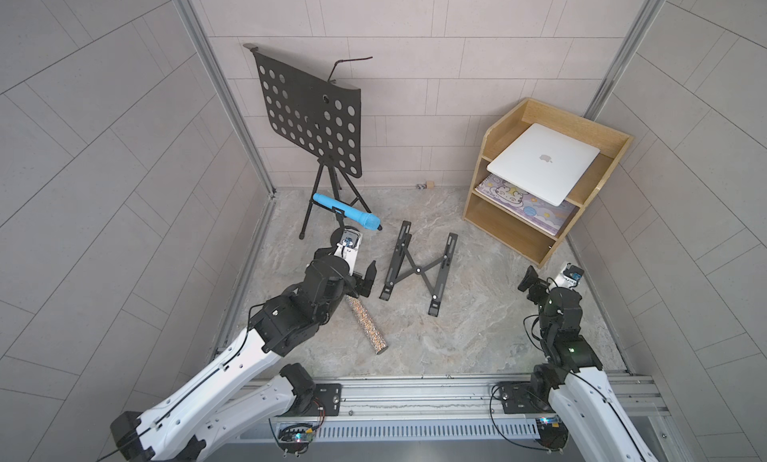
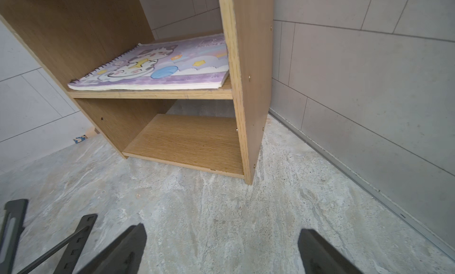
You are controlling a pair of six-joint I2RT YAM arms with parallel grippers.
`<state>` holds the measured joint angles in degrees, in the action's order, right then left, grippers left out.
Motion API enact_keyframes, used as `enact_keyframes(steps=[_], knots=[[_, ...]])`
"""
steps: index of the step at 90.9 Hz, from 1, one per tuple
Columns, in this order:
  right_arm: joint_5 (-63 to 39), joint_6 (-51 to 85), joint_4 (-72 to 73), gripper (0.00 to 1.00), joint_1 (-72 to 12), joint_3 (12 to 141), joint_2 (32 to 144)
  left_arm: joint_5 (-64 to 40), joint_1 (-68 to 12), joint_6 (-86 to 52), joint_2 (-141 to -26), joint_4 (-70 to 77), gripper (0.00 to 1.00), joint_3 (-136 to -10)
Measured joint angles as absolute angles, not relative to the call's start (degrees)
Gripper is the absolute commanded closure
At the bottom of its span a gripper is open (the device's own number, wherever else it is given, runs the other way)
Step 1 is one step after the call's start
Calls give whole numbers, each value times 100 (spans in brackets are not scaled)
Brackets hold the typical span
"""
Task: Close the laptop lid and set it aside
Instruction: Reset both arms
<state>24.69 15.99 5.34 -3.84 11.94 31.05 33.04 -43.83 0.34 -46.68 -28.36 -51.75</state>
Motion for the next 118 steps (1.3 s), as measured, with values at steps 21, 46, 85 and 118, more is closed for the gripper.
enact_keyframes(steps=[21, 46, 85, 118], knots=[[1754, 1555, 2121, 0, 172, 1166, 4853, 3301, -4372, 89, -4709, -2834, 0, -5109], [1129, 1306, 4005, 0, 187, 1190, 6991, 3304, -4372, 108, -4762, -2836, 0, -5103], [443, 716, 5192, 0, 169, 1949, 8855, 3400, -4348, 102, -4978, -2832, 0, -5103], [421, 613, 5017, 0, 154, 2180, 8853, 3465, -3454, 261, -5376, -1424, 0, -3865]])
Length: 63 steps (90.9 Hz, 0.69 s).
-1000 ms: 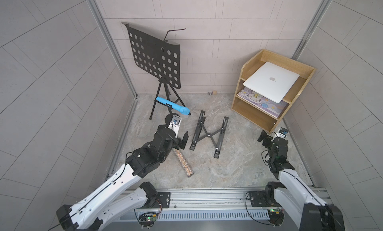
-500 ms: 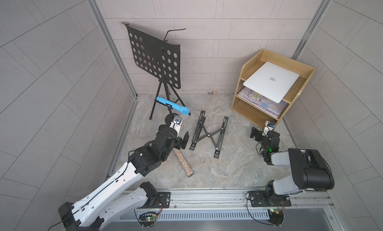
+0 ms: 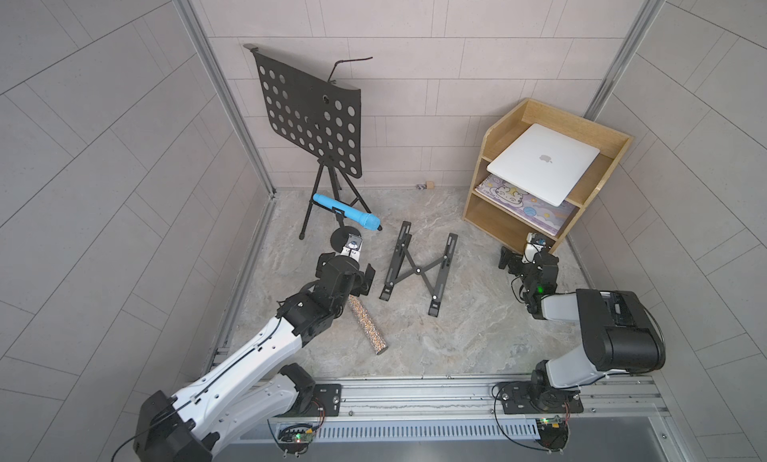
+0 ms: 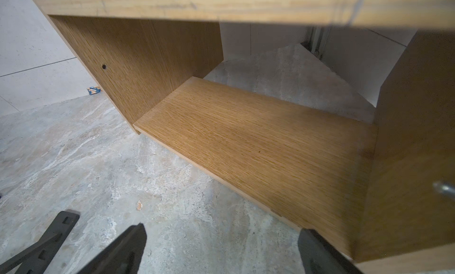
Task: Close the laptop lid and set it aside
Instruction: Reset both arms
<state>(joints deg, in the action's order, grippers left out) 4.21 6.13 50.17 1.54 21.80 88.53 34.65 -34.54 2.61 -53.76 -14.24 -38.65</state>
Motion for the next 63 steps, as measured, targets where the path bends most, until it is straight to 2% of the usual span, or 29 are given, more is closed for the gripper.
enact_keyframes(steps=[25, 42, 63], knots=[[403, 585, 5017, 0, 154, 2180, 8853, 3393, -1997, 340, -6399, 239, 0, -2930], [401, 574, 5017, 0, 154, 2180, 8853, 3332, -1382, 316, -7415, 1634, 0, -2499], [401, 572, 5017, 0, 152, 2180, 8853, 2464, -792, 180, -8464, 3688, 0, -2443]])
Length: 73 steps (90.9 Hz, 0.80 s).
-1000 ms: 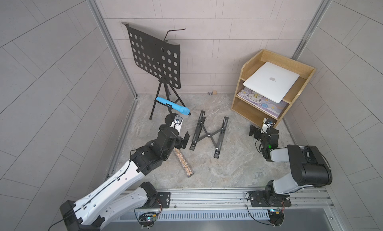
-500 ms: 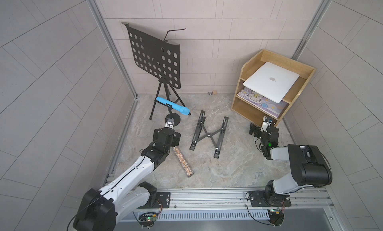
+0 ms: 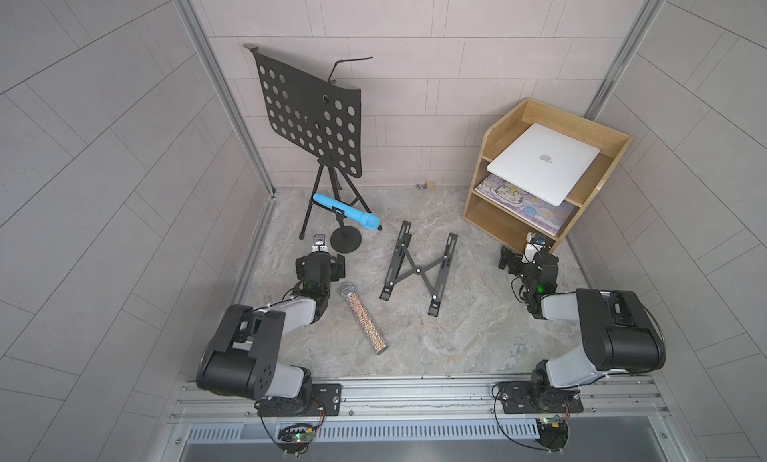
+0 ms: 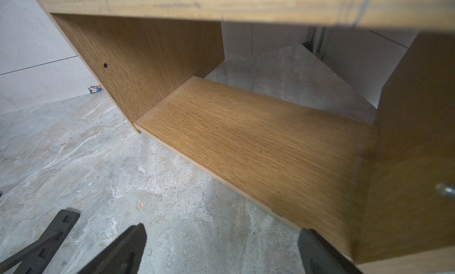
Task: Close the laptop lid and set it aside
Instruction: Reset both arms
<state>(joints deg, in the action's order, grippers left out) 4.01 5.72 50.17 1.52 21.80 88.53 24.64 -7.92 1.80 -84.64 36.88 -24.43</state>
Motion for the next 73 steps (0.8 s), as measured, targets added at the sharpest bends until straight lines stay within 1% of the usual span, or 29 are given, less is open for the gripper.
enact_keyframes(steps=[8, 25, 57, 73], knots=[[401, 572, 5015, 0, 150, 2180, 8853, 2075, -513, 56, -8849, 4167, 0, -2377], [401, 574, 5015, 0, 150, 2180, 8853, 1691, -353, -69, -8936, 4495, 0, -2364], [405, 574, 5039, 0, 150, 2171, 8853, 1533, -355, -110, -8936, 4633, 0, -2364], [464, 580, 5769, 0, 150, 1566, 8788, 1516, -355, -113, -8936, 4668, 0, -2364]])
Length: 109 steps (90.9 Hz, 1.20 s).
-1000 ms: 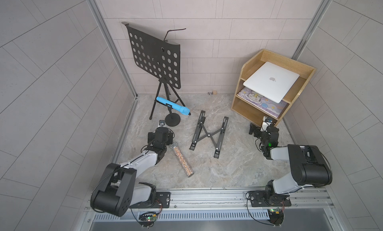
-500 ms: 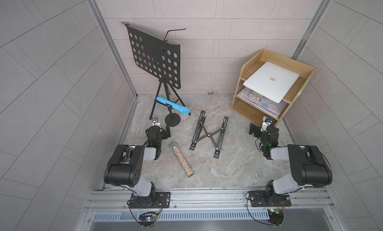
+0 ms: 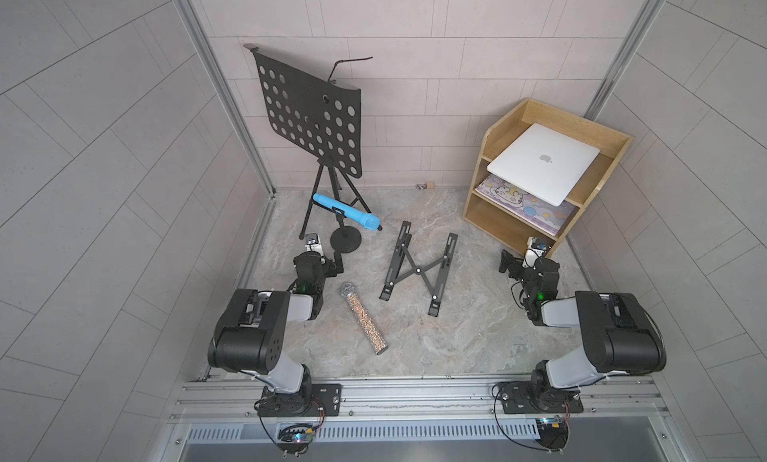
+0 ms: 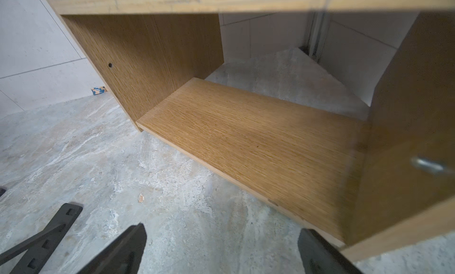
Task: Close the laptop lid and set it aside
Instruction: Reset both arms
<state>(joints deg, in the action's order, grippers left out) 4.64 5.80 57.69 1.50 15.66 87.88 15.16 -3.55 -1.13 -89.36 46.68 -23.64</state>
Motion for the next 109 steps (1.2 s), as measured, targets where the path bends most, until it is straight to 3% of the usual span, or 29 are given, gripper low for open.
enact_keyframes(steps=[41, 109], knots=[[718, 622, 7603, 0, 110, 729, 8962, 1479, -353, -113, -8936, 4764, 0, -2364], [836, 624, 7907, 0, 80, 701, 8980, 1479, -353, -113, -8936, 4825, 0, -2364]])
